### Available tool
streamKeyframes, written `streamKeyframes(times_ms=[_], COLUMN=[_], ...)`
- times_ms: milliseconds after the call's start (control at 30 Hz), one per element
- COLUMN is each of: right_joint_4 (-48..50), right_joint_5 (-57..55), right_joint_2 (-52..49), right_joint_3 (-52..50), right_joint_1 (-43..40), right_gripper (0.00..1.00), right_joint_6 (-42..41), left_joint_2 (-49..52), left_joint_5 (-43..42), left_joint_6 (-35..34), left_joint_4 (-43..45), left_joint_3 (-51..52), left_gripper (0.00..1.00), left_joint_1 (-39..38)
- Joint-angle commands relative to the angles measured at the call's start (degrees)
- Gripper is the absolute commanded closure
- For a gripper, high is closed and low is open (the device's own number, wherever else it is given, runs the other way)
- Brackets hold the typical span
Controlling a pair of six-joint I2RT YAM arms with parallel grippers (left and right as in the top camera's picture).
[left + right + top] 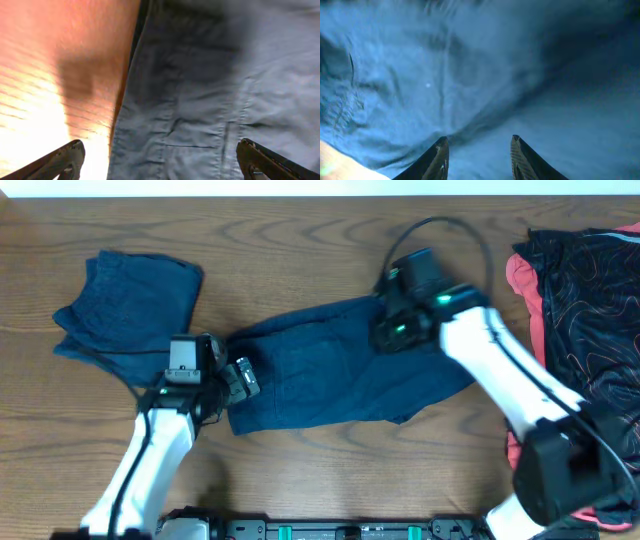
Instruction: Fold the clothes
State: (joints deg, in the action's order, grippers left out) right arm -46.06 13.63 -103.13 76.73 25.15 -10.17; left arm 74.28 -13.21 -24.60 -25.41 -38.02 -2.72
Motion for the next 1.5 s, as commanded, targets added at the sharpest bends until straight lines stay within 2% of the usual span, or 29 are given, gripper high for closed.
streamKeyframes(times_ms=[0, 200, 400, 467, 567, 667, 767, 900, 1033, 1267, 1467], right_joint_4=[-0.48, -1.79, -2.29, -2.43, -2.38, -2.43, -2.43, -2.4, -2.38, 0.31, 4.44], right_joint_5=[0.76, 0.96, 0.74, 0.68, -0.28, -0.33, -0.33, -0.33, -0.31, 0.37, 1.57], right_joint_2=[-4.24, -11.47, -15.78, -16.17, -16.17, -16.17, -16.17, -16.17, -16.17, -16.17, -16.17], right_joint_3=[-0.66, -0.68, -0.68, -0.68, -0.68, -0.68, -0.68, -0.68, -0.68, -0.68, -0.68], right_joint_1=[2.14, 4.48, 5.2, 5.2, 5.2, 5.11, 5.14, 5.09, 6.1, 11.52, 16.04], right_gripper=[0.62, 0.64, 0.64, 0.64, 0.64, 0.64, 0.63, 0.66, 0.74, 0.74, 0.7], right_joint_6=[-1.2, -2.67, -3.08, -3.08, -3.08, -3.06, -3.08, -3.08, -3.06, -7.06, -9.05], left_joint_2=[5.2, 12.59, 18.6, 19.74, 20.02, 19.63, 19.04, 15.91, 10.1, -0.24, -4.57], left_joint_5=[-3.85, -6.23, -18.91, -19.89, -19.82, -19.76, -18.73, -14.95, -8.31, -6.82, -6.84], left_joint_6=[-0.26, 1.92, 4.48, 4.68, 5.68, 7.02, 6.99, 6.99, 7.02, 7.02, 6.99], left_joint_4=[0.96, 3.43, 8.44, 8.35, 7.8, 7.96, 7.89, 4.98, -3.28, -16.81, -19.37], left_joint_3=[0.57, 0.57, 0.61, 0.61, 0.66, 0.63, 0.61, 0.02, -3.41, -13.27, -16.44], left_gripper=[0.02, 0.02, 0.01, 0.07, 0.33, 0.68, 0.94, 0.94, 0.94, 0.94, 0.94], left_joint_1=[0.57, 0.57, 0.55, 0.55, 0.57, 0.57, 0.57, 0.57, 0.68, 0.68, 0.68])
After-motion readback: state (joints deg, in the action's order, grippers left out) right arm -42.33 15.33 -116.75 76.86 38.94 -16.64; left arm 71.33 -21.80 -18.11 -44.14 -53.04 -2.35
